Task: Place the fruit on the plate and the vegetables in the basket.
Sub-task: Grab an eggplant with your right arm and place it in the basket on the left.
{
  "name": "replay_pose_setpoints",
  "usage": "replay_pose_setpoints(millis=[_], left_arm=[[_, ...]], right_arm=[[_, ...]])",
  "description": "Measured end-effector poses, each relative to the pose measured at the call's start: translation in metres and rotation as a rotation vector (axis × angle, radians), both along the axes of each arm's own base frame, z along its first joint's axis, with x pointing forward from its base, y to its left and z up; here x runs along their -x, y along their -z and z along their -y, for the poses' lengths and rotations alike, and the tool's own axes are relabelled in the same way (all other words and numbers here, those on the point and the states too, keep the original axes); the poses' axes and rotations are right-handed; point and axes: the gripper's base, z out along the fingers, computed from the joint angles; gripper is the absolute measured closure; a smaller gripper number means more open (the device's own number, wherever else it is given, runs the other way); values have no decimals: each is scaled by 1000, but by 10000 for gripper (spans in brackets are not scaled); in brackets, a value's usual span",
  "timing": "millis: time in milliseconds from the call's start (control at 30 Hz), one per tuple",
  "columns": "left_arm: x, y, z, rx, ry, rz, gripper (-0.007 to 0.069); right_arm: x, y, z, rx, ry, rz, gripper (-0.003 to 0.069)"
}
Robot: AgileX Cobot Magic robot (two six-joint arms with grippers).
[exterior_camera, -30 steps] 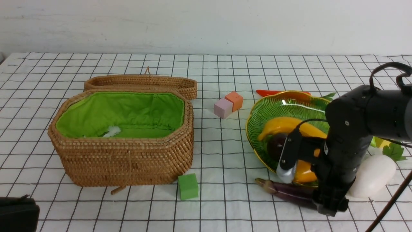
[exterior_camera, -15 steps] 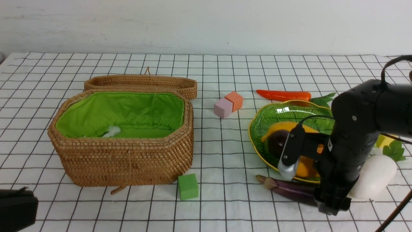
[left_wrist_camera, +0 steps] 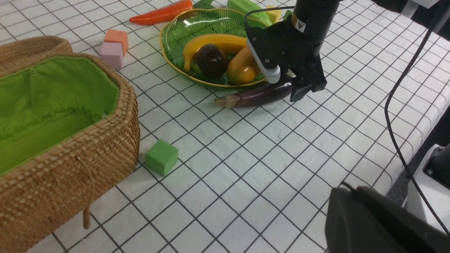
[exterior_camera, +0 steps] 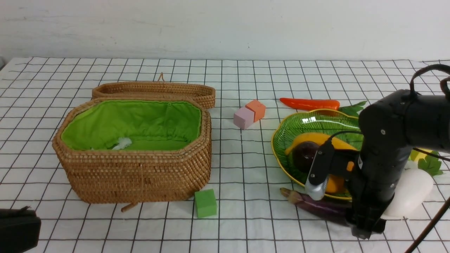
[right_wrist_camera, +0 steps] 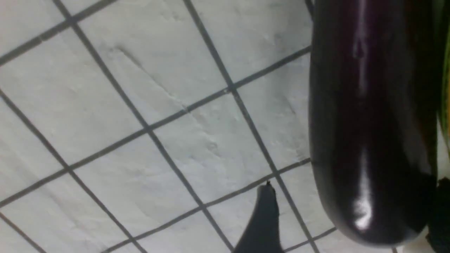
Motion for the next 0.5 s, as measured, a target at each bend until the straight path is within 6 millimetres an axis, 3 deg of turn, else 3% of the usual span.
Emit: replay_pose_setpoints(millis=[500], left_arm=[[0,0,0,-3,0,-3,637]], right_arm=[[1,4,-9,-95,95,-32,67]])
